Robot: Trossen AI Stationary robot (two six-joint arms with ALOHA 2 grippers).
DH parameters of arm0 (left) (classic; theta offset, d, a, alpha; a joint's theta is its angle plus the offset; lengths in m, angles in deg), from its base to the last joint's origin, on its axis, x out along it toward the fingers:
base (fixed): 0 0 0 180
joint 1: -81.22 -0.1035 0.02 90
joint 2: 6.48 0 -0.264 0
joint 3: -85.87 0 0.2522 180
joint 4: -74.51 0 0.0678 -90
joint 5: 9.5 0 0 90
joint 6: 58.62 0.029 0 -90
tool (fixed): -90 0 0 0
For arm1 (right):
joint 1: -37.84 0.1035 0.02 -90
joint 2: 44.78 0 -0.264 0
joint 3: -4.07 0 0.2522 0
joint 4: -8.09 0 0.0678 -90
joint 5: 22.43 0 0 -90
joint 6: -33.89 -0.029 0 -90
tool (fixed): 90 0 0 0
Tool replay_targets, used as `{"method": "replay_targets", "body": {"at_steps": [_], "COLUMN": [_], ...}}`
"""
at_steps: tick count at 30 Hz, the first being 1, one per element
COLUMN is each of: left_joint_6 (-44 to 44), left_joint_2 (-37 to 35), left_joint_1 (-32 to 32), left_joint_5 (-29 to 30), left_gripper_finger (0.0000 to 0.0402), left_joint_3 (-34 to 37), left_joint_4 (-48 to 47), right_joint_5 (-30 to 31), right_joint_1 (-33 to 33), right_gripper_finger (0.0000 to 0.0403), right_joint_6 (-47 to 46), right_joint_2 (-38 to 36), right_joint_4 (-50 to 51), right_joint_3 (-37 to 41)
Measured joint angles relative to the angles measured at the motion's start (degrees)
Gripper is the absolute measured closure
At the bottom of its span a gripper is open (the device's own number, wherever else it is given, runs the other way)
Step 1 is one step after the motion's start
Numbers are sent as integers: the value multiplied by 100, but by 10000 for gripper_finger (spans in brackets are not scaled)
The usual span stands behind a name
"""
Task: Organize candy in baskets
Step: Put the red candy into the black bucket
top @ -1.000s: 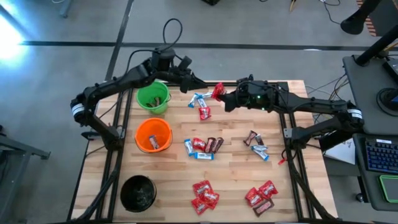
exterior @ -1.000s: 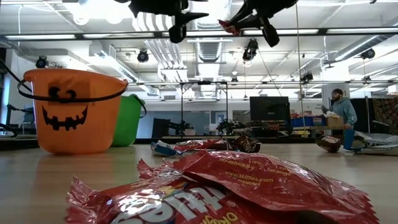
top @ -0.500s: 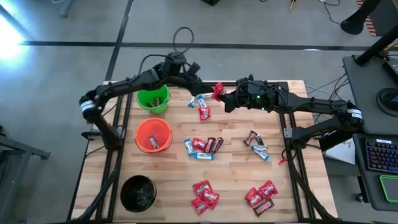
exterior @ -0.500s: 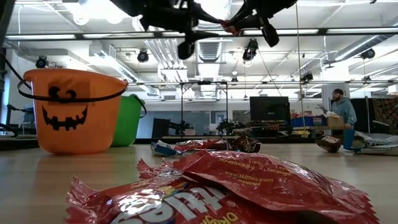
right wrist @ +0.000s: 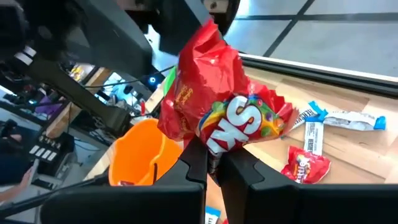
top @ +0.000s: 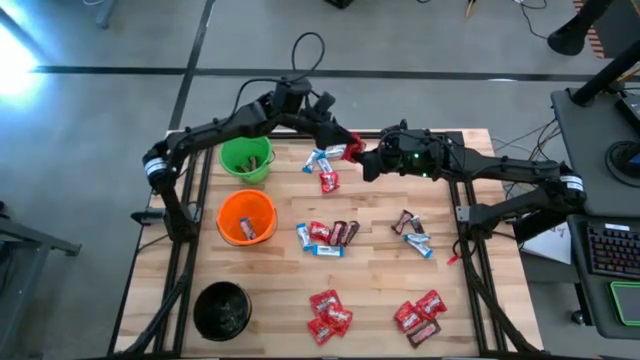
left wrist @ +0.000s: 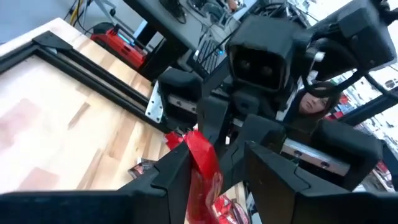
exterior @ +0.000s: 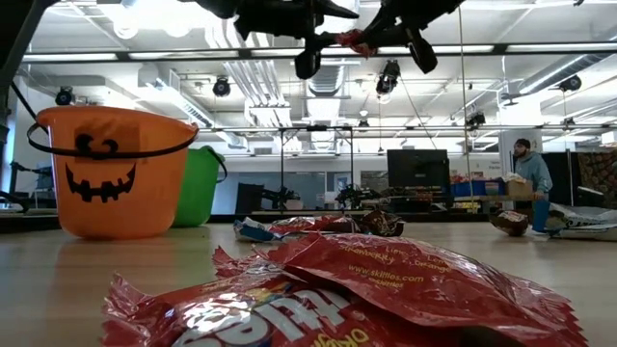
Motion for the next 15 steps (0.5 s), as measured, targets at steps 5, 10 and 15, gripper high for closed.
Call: {"method": "replay_targets", "body": {"at_steps": [5, 10, 15], "left_joint_6": [0, 4, 10], "left_joint_2": [-1, -2, -2], "left_joint_1": [0, 0, 22], "left_joint_5": [0, 0, 8], "left_gripper_finger": [271, 271, 271], "left_joint_3": [42, 79, 140], "left_joint_4": [-12, -70, -147], "right_joint_5": [65, 121, 136], "right_joint_1": [0, 0, 0], "right_gripper_finger": [390, 390, 390], "right_joint_6": [26, 27, 139], "right_joint_2": [6, 6, 24], "right_joint_4": [-1, -19, 0], "right_joint_3": [9, 9, -145]}}
